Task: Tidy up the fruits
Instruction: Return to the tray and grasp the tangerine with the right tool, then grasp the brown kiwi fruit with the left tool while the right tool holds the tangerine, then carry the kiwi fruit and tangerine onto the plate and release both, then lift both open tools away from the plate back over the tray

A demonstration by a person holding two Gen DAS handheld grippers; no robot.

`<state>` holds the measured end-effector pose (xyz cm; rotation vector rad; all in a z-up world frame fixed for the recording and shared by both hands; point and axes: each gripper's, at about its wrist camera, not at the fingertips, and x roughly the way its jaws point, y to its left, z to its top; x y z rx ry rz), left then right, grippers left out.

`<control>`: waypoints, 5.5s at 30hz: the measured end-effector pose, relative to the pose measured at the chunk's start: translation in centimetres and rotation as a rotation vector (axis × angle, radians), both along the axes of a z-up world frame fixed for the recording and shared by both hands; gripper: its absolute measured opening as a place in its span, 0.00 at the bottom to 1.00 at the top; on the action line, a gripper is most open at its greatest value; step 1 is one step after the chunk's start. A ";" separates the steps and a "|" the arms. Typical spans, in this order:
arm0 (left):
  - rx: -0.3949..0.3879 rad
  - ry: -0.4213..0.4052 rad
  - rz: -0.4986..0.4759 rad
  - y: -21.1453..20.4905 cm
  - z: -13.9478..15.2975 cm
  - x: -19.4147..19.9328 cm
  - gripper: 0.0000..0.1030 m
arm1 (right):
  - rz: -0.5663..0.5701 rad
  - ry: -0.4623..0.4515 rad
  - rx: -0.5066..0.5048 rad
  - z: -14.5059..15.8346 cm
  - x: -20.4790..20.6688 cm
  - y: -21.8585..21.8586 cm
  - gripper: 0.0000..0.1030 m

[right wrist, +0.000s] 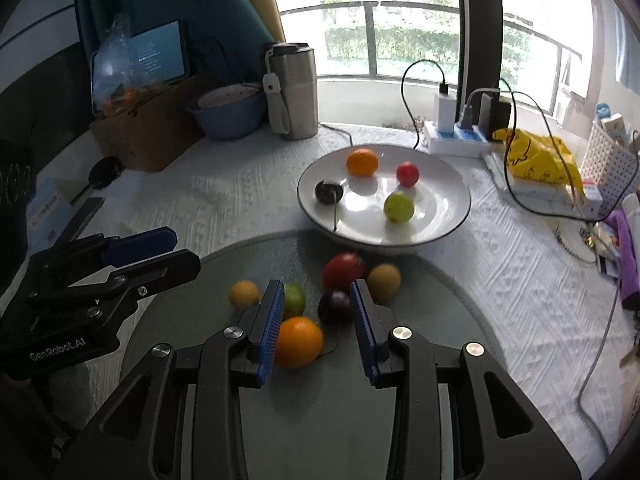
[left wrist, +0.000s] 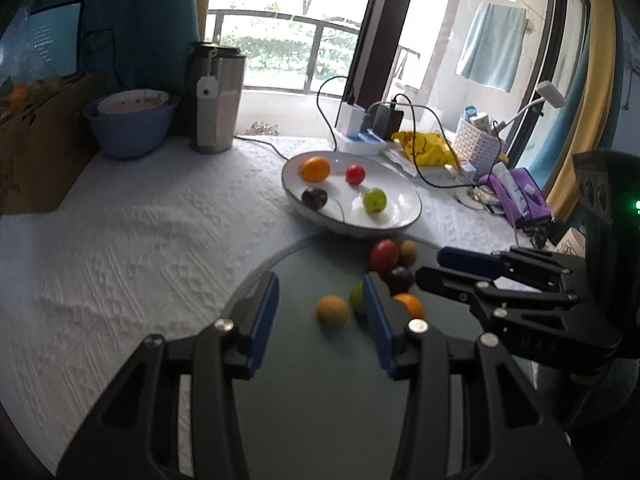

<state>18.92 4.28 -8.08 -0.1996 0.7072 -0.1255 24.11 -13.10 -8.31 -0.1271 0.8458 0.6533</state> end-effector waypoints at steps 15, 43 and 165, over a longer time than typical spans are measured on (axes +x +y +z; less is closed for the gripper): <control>0.006 0.071 0.006 -0.3 -2.8 0.2 0.44 | 0.031 0.080 0.000 -3.2 -0.7 1.0 0.38; 0.120 0.143 -0.049 -3.8 -4.1 3.5 0.25 | 0.013 0.022 0.067 -1.0 0.4 -3.6 0.38; 0.048 0.031 -0.035 -5.0 0.2 3.5 0.48 | -0.135 -0.023 0.064 2.1 4.0 -6.9 0.38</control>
